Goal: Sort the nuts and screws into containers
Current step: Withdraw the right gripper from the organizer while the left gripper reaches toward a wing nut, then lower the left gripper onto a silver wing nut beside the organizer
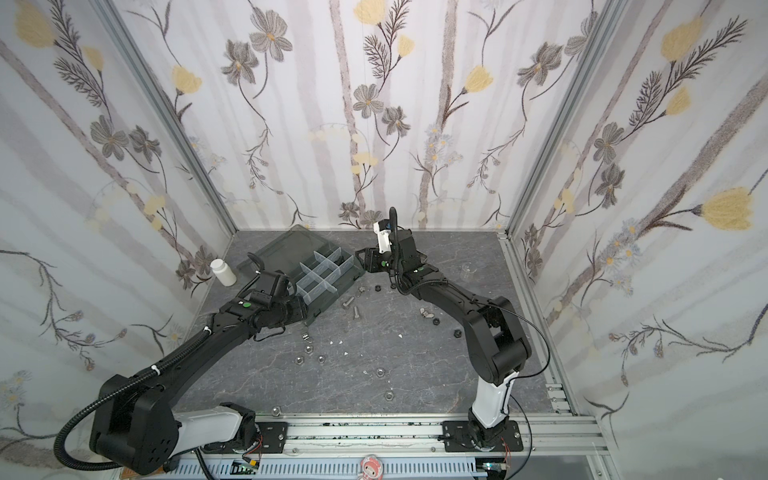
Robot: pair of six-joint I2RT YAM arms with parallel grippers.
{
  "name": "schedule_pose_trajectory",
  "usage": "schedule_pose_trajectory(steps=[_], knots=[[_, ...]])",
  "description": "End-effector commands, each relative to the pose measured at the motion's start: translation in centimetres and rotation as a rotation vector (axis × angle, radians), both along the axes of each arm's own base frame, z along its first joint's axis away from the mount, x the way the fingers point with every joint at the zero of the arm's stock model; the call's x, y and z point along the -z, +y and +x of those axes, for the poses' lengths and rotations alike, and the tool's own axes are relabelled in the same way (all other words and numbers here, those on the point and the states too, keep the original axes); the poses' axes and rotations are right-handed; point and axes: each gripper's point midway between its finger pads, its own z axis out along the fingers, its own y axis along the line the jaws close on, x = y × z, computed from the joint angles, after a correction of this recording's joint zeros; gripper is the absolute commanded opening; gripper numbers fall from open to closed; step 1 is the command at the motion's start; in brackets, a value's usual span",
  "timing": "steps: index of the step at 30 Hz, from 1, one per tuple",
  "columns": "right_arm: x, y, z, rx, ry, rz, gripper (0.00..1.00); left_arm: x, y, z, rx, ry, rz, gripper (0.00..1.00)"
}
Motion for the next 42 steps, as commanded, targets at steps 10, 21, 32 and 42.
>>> schedule_pose_trajectory(steps=[10, 21, 32, 42], knots=[[-2.5, -3.8, -4.1, 0.034, -0.088, 0.030, 0.54, 4.1, 0.7, -1.5, -0.072, 0.101, 0.032, 0.48], [-1.9, -5.2, -5.3, 0.046, -0.094, 0.028, 0.54, 6.9, -0.2, -1.3, -0.075, 0.160, 0.038, 0.48], [-2.0, -5.5, -5.4, 0.050, -0.107, 0.036, 0.55, 8.7, -0.1, -1.2, -0.084, 0.201, 0.058, 0.46], [-2.0, -5.7, -5.3, 0.054, -0.113, 0.040, 0.55, 9.8, -0.4, -1.2, -0.082, 0.223, 0.055, 0.40]])
